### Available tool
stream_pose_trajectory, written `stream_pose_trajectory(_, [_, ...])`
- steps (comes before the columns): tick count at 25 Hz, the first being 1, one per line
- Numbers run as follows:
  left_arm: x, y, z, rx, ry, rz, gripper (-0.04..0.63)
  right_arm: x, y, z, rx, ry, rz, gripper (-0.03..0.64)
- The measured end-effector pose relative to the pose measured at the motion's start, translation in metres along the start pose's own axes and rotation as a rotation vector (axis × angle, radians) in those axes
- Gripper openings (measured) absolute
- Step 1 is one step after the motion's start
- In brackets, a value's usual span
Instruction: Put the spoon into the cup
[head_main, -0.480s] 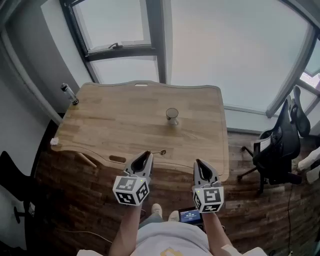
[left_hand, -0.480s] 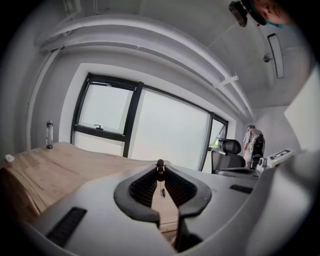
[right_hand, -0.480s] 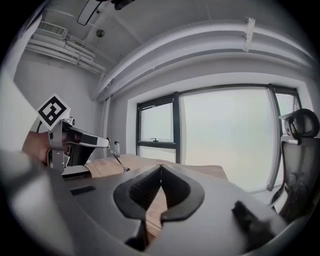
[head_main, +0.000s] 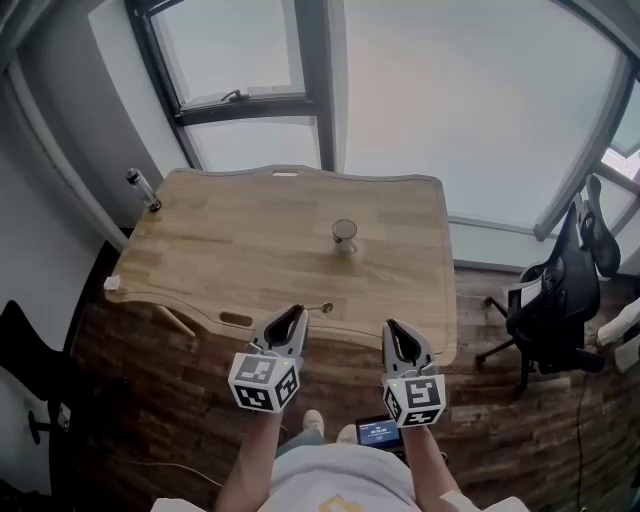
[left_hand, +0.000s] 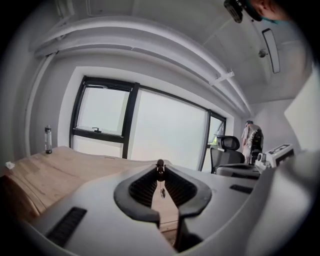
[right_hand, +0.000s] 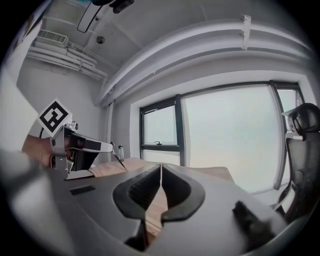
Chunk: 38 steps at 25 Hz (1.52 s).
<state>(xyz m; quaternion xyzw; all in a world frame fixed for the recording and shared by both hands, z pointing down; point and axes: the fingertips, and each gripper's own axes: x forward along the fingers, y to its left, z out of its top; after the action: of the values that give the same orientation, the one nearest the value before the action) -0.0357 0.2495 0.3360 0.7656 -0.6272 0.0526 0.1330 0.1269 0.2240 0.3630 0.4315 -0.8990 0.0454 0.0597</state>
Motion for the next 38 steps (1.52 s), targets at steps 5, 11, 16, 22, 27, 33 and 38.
stream_pose_trajectory(5, [-0.002,-0.005,0.003,0.037,-0.005,0.003,0.052,-0.001,0.001,-0.004,0.021,-0.003,0.018,0.032])
stream_pose_trajectory(11, [-0.001,0.004,-0.002,0.041,0.001,0.016,0.052,0.004,0.007,-0.01,0.028,0.01,0.028,0.032])
stream_pose_trajectory(16, [0.016,0.018,0.001,0.024,-0.003,0.021,0.052,0.018,-0.003,-0.012,0.063,0.017,0.015,0.032])
stream_pose_trajectory(22, [0.06,0.041,0.007,0.008,-0.011,-0.001,0.052,0.056,-0.024,-0.015,0.062,0.034,-0.022,0.032])
stream_pose_trajectory(27, [0.113,0.064,0.017,-0.007,-0.003,-0.034,0.052,0.098,-0.047,-0.013,0.057,0.055,-0.061,0.032])
stream_pose_trajectory(33, [0.168,0.093,0.032,-0.019,0.004,-0.071,0.052,0.148,-0.07,-0.009,0.057,0.081,-0.108,0.032])
stream_pose_trajectory(38, [0.201,0.119,0.039,-0.038,0.011,-0.097,0.052,0.184,-0.08,-0.01,0.063,0.098,-0.141,0.032])
